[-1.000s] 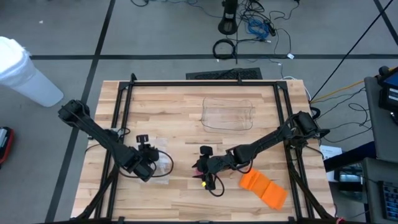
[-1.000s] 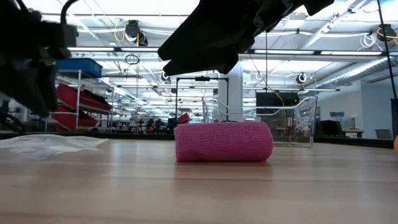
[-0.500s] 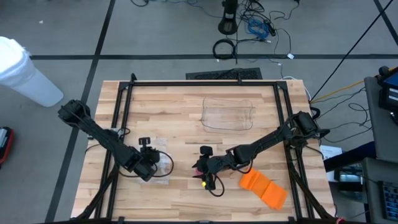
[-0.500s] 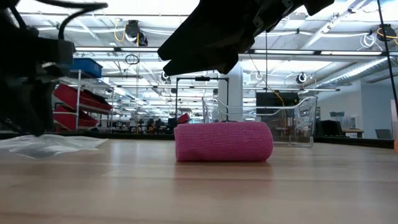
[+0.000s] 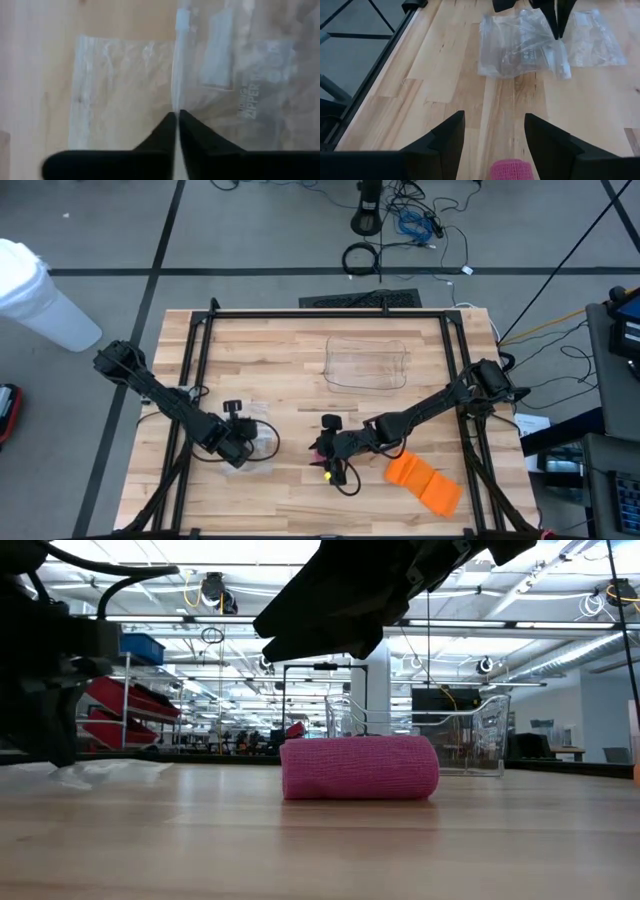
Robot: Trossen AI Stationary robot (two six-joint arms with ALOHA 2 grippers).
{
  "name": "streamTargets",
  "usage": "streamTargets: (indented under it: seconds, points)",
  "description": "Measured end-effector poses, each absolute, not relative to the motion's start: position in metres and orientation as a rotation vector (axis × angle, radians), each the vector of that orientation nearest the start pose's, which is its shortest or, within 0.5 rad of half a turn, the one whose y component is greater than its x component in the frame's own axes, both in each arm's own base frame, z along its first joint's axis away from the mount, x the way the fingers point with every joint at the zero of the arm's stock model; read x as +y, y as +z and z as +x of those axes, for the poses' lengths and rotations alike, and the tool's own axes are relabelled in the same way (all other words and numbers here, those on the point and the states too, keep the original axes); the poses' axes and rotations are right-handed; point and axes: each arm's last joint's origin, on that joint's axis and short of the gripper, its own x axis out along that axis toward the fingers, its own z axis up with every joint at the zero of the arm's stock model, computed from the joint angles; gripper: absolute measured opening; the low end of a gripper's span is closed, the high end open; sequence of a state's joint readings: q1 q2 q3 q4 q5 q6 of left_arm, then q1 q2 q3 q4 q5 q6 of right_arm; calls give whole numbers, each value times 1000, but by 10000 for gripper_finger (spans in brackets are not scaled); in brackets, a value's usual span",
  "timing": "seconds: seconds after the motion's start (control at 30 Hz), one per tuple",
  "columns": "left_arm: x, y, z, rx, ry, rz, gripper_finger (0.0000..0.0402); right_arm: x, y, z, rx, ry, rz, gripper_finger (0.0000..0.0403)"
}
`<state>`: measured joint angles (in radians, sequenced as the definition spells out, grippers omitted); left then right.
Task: Roll bandage
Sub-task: Open the top transparent zip bag
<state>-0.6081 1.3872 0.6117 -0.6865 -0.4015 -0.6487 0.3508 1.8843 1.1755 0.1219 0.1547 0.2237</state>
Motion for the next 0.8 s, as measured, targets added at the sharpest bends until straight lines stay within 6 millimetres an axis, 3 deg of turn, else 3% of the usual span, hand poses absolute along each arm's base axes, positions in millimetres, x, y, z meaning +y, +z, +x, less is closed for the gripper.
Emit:
streamTargets:
  seconds: [0.3,0.43,0.6,0.8]
  points:
    - [-104,142,171,1216,265,174,3,136,187,383,586,126,70,192]
    - [-110,154,179,1144,252,238,2,135,187,383,588,124,69,192]
    - [-129,175,185,1020,113,581,1,130,189,381,594,-2,13,192]
    - [-149,186,187,843,2,1061,1,129,209,372,525,-176,-4,192]
